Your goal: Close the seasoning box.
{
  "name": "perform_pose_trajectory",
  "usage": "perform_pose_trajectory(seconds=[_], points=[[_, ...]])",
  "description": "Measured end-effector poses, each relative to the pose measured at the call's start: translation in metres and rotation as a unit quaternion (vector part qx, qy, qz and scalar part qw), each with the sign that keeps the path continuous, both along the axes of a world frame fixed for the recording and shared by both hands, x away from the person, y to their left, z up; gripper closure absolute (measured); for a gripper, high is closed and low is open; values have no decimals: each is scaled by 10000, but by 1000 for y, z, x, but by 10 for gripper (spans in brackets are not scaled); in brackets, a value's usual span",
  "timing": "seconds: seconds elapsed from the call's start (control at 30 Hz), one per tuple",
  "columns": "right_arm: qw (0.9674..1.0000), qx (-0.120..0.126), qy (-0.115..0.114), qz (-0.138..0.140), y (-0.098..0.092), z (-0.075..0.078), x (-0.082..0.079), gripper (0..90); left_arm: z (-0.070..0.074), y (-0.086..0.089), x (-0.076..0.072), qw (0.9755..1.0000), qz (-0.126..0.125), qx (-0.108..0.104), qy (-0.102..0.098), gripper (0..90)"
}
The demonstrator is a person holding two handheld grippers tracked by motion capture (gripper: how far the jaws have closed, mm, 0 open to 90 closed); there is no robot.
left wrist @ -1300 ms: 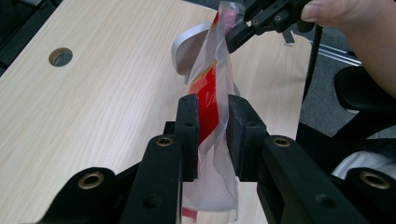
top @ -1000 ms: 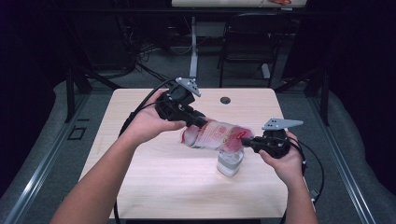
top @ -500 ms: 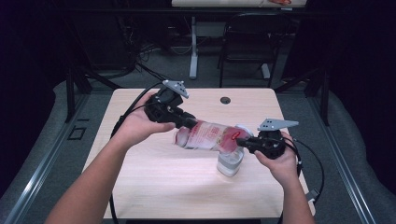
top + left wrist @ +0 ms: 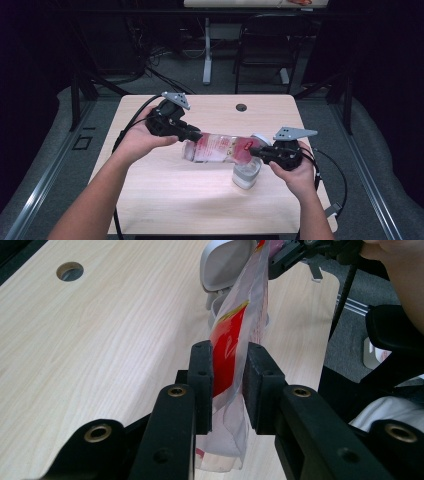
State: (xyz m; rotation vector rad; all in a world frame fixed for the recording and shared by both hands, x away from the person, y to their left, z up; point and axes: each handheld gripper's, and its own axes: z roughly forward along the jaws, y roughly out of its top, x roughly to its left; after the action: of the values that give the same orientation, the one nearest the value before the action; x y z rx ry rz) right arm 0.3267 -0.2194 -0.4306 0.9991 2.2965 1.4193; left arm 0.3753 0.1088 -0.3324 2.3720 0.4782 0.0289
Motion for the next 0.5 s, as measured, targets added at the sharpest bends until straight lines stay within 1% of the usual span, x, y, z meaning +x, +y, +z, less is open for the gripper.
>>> perform_pose_trajectory(seconds=[0.1,0.33,0.43,0.47,0.5], points=[[10000,-23,9,17,1,-2,1,838,-3,2,0,10000,27,-34,13,761],[9999,97,25,58,1,-4,2,807,-9,12,0,9999,63,-148,52,761],[9997,196,70,90,1,-6,3,801,-12,14,0,9997,98,-209,78,760],[9997,201,93,105,0,-6,4,796,-13,15,0,9997,111,-198,66,760],[9998,154,112,96,1,-8,4,795,-14,16,0,9996,124,-224,79,760]])
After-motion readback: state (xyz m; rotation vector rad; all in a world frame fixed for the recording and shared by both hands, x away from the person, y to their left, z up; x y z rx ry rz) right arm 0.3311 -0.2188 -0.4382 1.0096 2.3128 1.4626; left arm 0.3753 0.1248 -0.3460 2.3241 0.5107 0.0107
